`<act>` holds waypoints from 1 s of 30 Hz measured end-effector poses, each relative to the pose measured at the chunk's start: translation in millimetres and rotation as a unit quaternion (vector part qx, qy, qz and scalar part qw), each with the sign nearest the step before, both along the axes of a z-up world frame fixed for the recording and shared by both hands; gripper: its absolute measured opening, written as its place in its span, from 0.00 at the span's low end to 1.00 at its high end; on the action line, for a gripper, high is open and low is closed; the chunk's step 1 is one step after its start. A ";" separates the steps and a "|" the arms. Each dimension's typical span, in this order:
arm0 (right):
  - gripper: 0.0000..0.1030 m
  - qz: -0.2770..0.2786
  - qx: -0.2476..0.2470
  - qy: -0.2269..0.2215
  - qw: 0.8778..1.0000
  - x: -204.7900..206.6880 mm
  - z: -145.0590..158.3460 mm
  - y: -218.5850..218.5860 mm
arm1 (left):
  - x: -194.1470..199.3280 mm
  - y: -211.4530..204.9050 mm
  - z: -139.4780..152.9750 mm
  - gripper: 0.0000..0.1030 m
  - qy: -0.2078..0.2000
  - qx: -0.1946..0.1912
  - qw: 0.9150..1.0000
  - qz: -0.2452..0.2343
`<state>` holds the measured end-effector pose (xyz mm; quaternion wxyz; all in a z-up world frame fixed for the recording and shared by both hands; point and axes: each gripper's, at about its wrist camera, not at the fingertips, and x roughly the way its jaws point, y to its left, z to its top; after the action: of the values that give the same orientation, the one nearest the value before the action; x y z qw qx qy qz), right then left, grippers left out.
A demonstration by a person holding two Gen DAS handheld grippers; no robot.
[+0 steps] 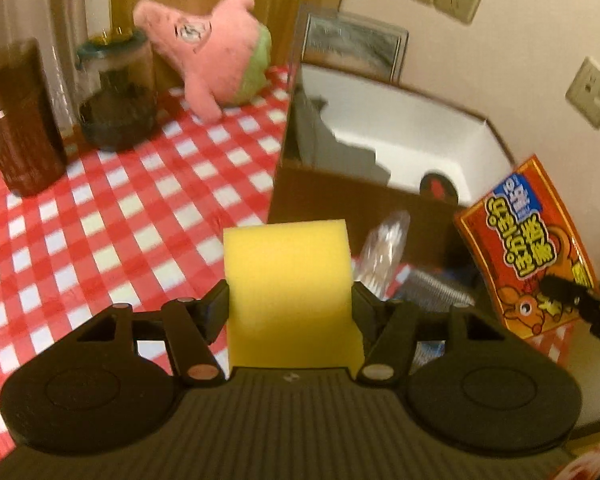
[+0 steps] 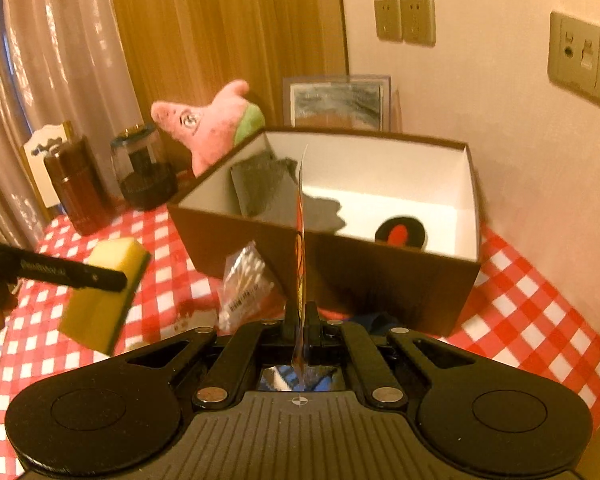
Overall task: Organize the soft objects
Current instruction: 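Lift the sponge and packet and carry both over the white box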
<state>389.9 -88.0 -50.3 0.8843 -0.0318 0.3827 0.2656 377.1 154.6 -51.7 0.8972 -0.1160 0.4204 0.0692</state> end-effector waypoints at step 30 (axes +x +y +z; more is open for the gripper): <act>0.01 -0.008 0.007 -0.096 0.995 108.1 46.8 -20.3 | 148.2 -77.7 60.4 0.60 -0.073 0.020 0.994 -0.080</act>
<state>498.1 -108.3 -3.5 0.9192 -0.0483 0.2943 0.2572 525.3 76.9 8.7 0.9304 -0.0682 0.3602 -0.0032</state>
